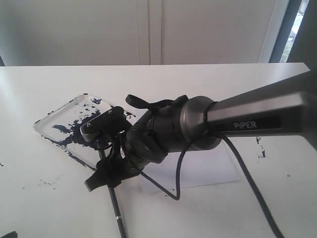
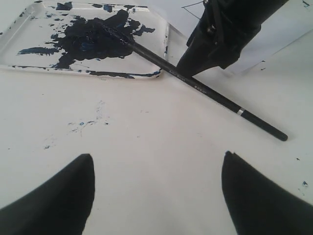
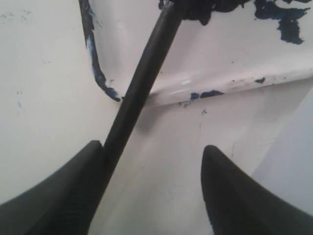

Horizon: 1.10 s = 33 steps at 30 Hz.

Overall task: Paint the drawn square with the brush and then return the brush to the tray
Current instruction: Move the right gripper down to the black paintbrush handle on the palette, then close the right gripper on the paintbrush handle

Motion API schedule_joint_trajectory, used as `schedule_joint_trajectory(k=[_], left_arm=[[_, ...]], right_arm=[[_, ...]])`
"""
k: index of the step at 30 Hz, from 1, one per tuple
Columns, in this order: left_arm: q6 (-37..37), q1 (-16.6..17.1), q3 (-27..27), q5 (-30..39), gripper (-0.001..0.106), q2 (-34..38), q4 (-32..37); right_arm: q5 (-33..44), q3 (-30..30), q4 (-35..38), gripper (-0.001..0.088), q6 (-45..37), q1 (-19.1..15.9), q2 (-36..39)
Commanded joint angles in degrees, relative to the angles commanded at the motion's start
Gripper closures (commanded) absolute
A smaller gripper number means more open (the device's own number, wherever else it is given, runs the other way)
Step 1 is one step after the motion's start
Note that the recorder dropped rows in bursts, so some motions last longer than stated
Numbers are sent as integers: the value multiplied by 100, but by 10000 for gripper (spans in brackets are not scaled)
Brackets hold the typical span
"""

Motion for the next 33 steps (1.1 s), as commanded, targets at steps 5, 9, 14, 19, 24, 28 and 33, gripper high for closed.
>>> schedule_joint_trajectory(k=[5,9,14,19,24,28,33], left_arm=[[0,0,0,0,304,0,0],[0,0,0,0,304,0,0],[0,0,0,0,304,0,0],[0,0,0,0,304,0,0],[0,0,0,0,304,0,0],[0,0,0,0,304,0,0],[0,0,0,0,304,0,0]], right_arm=[[-202,-10,26,315,0,8,-66],[-391,-10,26,315,-27,85,-230],[-380,-10,16,315,-41,138,-279],[-258,4,148,315,-41,201,-268],[-165,16,211,315,-66,239,-162],[-155,16,257,315,-80,268,-20],[-155,16,257,315,-80,268,59]])
